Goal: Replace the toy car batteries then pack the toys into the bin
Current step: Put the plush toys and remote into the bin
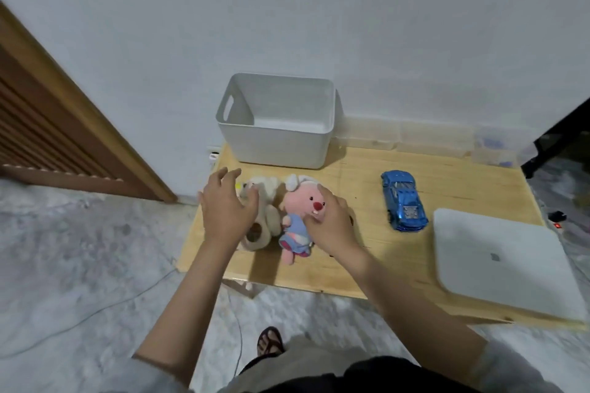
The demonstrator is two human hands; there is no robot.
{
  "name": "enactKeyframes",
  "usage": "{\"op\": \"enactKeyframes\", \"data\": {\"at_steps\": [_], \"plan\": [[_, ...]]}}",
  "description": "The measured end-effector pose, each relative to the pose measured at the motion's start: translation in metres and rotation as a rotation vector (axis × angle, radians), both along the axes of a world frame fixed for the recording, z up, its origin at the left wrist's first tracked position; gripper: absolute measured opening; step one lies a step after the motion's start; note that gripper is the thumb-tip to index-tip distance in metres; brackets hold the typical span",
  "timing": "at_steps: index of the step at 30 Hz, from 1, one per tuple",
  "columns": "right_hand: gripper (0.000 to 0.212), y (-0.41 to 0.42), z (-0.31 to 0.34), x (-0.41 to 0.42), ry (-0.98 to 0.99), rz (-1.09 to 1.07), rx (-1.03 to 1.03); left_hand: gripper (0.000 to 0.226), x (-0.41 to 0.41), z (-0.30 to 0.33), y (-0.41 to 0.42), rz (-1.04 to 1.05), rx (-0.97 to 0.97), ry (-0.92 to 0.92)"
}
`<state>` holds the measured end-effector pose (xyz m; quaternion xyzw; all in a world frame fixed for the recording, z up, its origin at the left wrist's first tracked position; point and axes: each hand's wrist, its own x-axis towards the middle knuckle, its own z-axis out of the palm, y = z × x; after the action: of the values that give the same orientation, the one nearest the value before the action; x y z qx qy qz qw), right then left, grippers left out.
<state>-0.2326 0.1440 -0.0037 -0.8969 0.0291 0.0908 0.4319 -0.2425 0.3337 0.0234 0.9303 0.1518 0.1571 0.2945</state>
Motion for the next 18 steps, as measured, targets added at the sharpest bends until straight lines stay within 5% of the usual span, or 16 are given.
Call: {"op": "enactKeyframes", "data": {"at_steps": [3,8,18], "plan": [[0.075,0.019,-0.009,0.013,0.059,-0.004,-0.064,0.065,0.02,-0.006,0.023,-0.155,-0.102,0.294],[0.077,0.03,-0.019,0.023,0.086,-0.019,-0.16,0.098,0.04,-0.025,0.022,-0.367,0.008,0.807],[0.072,0.037,-0.031,0.027,0.02,-0.026,-0.193,0.084,0.02,-0.044,0.005,-0.35,0.141,0.607]]}}
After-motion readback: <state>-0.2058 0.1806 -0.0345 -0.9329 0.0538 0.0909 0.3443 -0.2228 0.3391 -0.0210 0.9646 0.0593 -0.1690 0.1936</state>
